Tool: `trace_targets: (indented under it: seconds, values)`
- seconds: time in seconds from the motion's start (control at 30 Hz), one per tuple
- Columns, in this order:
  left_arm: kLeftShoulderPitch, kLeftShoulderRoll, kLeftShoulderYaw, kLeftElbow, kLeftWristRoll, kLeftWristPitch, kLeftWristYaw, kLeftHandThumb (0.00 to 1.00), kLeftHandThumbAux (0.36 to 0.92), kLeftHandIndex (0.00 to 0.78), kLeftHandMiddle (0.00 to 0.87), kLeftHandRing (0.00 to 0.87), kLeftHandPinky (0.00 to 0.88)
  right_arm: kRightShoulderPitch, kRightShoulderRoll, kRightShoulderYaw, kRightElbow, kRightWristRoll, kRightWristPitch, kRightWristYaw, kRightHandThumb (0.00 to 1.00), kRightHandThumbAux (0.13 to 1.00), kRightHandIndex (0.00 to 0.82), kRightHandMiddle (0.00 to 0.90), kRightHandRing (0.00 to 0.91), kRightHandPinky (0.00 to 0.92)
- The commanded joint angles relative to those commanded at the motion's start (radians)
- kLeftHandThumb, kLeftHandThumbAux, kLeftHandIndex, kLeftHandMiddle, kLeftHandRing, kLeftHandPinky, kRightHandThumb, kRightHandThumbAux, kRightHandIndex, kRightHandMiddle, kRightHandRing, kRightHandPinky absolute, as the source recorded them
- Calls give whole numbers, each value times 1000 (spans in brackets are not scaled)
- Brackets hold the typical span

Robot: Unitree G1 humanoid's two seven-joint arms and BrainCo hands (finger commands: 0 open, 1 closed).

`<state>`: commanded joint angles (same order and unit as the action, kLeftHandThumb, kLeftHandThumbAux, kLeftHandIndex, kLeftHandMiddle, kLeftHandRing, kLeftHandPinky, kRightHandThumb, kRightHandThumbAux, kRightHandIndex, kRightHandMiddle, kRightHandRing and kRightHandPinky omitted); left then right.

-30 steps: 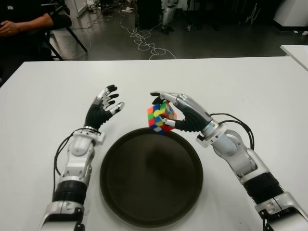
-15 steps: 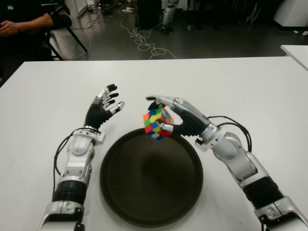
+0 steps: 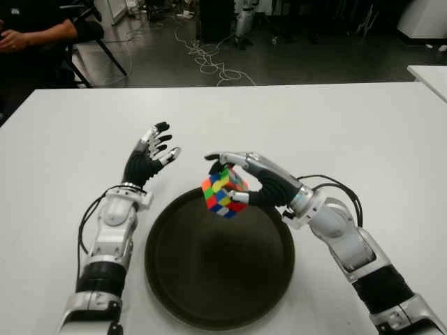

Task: Pick up the Rubik's Cube and put it in the plate

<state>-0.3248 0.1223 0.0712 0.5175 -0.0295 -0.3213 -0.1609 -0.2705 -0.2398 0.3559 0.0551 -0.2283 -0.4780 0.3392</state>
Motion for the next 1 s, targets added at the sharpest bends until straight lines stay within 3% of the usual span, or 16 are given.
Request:
trace_targets:
  seconds: [0.43, 1.0]
  values:
    - [-2, 2, -3, 7, 10, -8, 12, 182, 712, 80, 131, 134, 130, 12, 0, 5, -21, 29, 31, 66, 1000, 636, 162, 503, 444, 379]
    - [-14, 6, -3, 49, 18, -48, 22, 169, 716, 75, 122, 123, 124, -10, 14, 16, 58, 4, 2, 65, 1000, 637, 170, 508, 436, 365]
